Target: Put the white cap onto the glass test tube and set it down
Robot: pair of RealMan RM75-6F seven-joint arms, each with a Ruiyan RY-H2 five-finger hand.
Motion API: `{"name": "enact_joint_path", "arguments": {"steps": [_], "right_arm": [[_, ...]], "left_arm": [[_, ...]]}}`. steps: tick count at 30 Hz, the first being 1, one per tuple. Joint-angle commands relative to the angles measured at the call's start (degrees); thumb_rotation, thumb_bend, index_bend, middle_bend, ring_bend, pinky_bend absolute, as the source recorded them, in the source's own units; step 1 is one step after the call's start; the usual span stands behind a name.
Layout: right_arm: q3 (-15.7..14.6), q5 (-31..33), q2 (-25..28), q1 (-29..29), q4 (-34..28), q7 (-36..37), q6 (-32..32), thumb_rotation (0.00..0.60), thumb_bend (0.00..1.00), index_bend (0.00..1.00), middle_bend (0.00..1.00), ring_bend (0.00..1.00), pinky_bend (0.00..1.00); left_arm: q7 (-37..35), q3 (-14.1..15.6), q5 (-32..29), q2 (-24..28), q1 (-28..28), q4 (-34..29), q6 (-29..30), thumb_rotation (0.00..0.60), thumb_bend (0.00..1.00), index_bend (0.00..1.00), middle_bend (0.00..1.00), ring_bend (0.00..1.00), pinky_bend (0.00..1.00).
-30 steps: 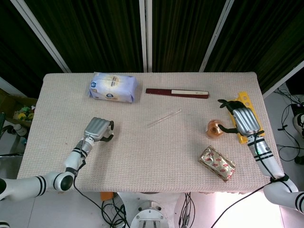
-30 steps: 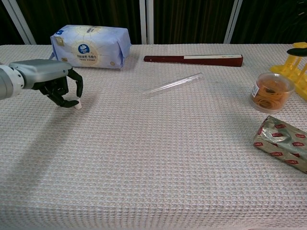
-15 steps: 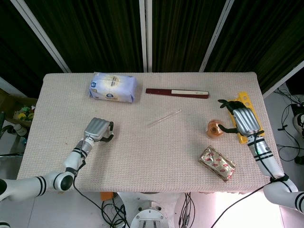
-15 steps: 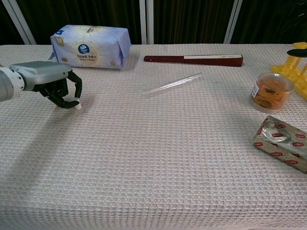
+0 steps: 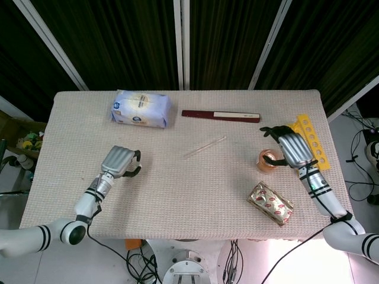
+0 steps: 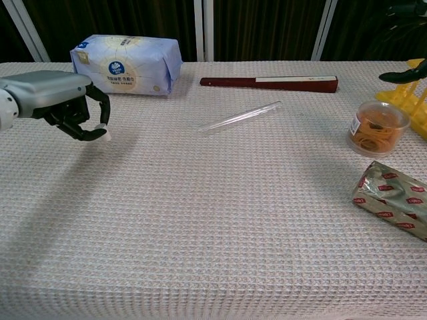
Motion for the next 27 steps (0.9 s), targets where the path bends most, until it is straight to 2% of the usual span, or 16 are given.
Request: {"name": "enact_joint_path", "arguments": {"steps": [1,6,12,18,27], "right_arm": [[0.45,-1.71,-1.13,4.76,0.03,-2.86,-5.12,0.6,0.21,0.27,0.36,0.22,0.24],[1.52,-2.37,-5.41,14.25,3.82,-8.41,-15.99,0.6,0.21,0.31,0.36,0.22,0.24],[1.74,-2.8,-14.24,22.87,13.75,-17.04,-23.39,0.6,0.21,0.31,0.36,0.22,0.24],[0.85,-2.97,-22.31,26.77,23.04,-18.09,-25.14,0.6,0.21,0.35,0.38,0.22,0.24],[-2.47,-6.29,-30.18,27.76,35.0,-14.61,-19.92,0.6,0.21,0.42,0.4,0.23,0.24]], "left_arm": [[-1.44,0.66,4.89,1.54,2.62,-2.94,5.22,0.485,0.48,0.62,0.95,0.9,1.0],[-2.98,1.54,9.85,2.17,4.91,-4.9,9.62,0.49,0.48,0.62,0.95,0.9,1.0],[-4.41,1.53,12.1,2.43,6.64,-5.77,11.83,0.488,0.47,0.62,0.95,0.89,1.0],[-6.16,1.41,12.81,2.91,7.76,-5.45,11.95,0.488,0.48,0.62,0.95,0.89,1.0],[-8.12,0.99,13.22,3.28,8.84,-4.68,11.42,0.488,0.48,0.62,0.95,0.89,1.0]]}}
